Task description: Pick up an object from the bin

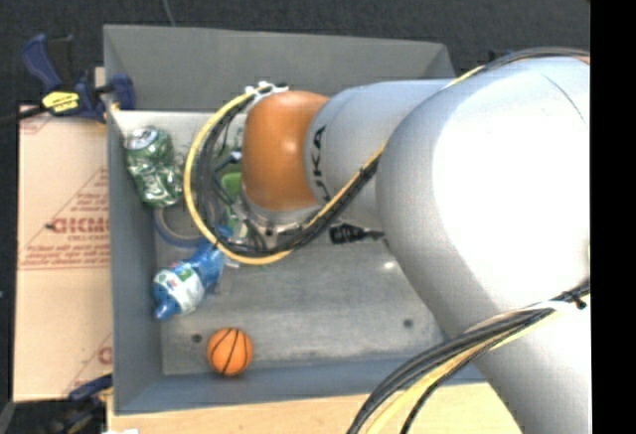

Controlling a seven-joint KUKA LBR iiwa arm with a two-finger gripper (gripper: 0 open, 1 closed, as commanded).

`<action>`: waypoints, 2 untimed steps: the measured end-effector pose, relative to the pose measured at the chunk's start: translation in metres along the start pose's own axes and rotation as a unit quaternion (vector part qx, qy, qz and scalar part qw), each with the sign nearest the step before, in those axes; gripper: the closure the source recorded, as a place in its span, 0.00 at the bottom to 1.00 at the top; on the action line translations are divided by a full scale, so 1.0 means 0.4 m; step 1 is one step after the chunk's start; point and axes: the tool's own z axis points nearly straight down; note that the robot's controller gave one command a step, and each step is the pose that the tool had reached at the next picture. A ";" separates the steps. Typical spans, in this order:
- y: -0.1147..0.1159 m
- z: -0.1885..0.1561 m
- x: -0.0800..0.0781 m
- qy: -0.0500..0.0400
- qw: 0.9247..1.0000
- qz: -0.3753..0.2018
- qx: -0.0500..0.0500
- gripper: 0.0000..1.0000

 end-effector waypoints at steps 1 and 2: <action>-0.045 -0.027 -0.020 0.002 1.000 0.006 0.001 0.00; 0.049 -0.005 -0.136 -0.001 0.984 -0.179 0.003 1.00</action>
Offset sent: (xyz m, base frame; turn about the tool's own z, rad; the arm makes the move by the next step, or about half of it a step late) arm 0.0545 0.0082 -0.0004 -0.3626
